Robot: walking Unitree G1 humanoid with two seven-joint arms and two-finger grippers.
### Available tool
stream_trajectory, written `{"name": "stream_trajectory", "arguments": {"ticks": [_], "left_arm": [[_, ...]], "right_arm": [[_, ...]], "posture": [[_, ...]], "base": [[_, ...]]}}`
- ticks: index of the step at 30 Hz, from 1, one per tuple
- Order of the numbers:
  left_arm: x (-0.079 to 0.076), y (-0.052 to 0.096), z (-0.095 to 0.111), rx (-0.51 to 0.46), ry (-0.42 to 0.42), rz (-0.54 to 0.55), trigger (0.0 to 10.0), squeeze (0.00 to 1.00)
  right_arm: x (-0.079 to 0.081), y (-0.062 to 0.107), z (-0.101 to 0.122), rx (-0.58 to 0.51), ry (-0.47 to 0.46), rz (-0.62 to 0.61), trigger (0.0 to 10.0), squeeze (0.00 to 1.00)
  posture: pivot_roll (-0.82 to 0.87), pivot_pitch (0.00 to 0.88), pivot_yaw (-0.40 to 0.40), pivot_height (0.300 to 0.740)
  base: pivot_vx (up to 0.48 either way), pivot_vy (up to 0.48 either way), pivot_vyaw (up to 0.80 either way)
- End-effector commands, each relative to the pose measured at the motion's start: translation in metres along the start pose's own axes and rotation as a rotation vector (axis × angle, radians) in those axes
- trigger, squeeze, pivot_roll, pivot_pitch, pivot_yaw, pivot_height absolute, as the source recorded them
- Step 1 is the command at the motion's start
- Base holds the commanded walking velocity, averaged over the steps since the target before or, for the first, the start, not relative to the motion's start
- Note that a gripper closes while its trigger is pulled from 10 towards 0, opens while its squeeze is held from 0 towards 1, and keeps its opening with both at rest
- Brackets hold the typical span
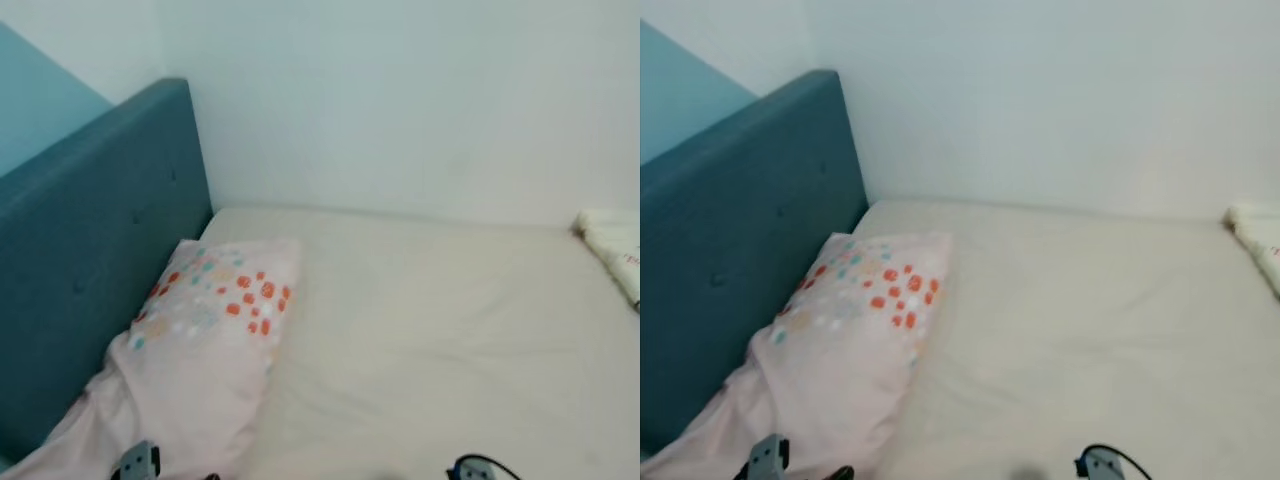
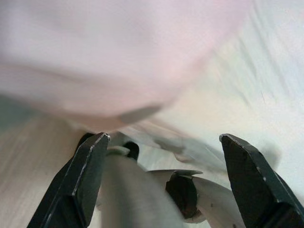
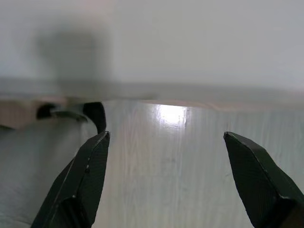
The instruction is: Clean up the room
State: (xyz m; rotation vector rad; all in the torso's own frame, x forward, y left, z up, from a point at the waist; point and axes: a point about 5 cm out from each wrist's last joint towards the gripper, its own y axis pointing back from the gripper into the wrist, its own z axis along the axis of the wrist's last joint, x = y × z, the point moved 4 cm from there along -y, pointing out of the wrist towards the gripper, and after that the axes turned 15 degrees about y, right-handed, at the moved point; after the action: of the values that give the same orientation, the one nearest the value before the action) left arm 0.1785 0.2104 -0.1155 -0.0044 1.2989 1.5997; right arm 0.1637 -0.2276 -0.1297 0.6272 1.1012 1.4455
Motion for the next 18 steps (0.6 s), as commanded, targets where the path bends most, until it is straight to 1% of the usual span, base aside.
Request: {"name": "stream_trajectory", "arguments": {"ticks": [1,8,12,16,18], "left_arm": [[-0.0030,-0.0018,-0.0014,0.016,-0.017,-0.004,10.0,0.00],[-0.0043,-0.0025,-0.0032,0.024,-0.023,-0.005,10.0,0.00],[-0.0040,-0.0023,-0.0043,0.030,-0.028,-0.006,10.0,0.00],[-0.0034,-0.0021,-0.0051,0.035,-0.034,-0.003,10.0,0.00],[-0.0036,-0.0024,-0.0048,0.034,-0.031,0.000,10.0,0.00]], "right_arm": [[-0.0053,0.0023,-0.0155,0.048,-0.001,-0.007,10.0,0.00],[-0.0049,0.0028,-0.0200,0.070,0.015,-0.001,10.0,0.00],[-0.0029,0.0028,-0.0201,0.064,0.006,-0.001,10.0,0.00],[-0.0009,0.0026,-0.0208,0.072,0.008,-0.002,10.0,0.00],[0.0033,0.0023,-0.0196,0.065,0.001,0.015,10.0,0.00]], "posture": [[-0.07,0.000,-0.047,0.740],[-0.07,0.000,-0.051,0.740],[-0.07,0.000,-0.049,0.740],[-0.07,0.000,-0.047,0.740],[-0.07,0.000,-0.046,0.740]], "base": [[0.000,-0.480,-0.77],[0.000,-0.480,-0.77],[0.000,-0.480,-0.65],[0.000,-0.480,0.00],[0.000,-0.480,0.00]]}}
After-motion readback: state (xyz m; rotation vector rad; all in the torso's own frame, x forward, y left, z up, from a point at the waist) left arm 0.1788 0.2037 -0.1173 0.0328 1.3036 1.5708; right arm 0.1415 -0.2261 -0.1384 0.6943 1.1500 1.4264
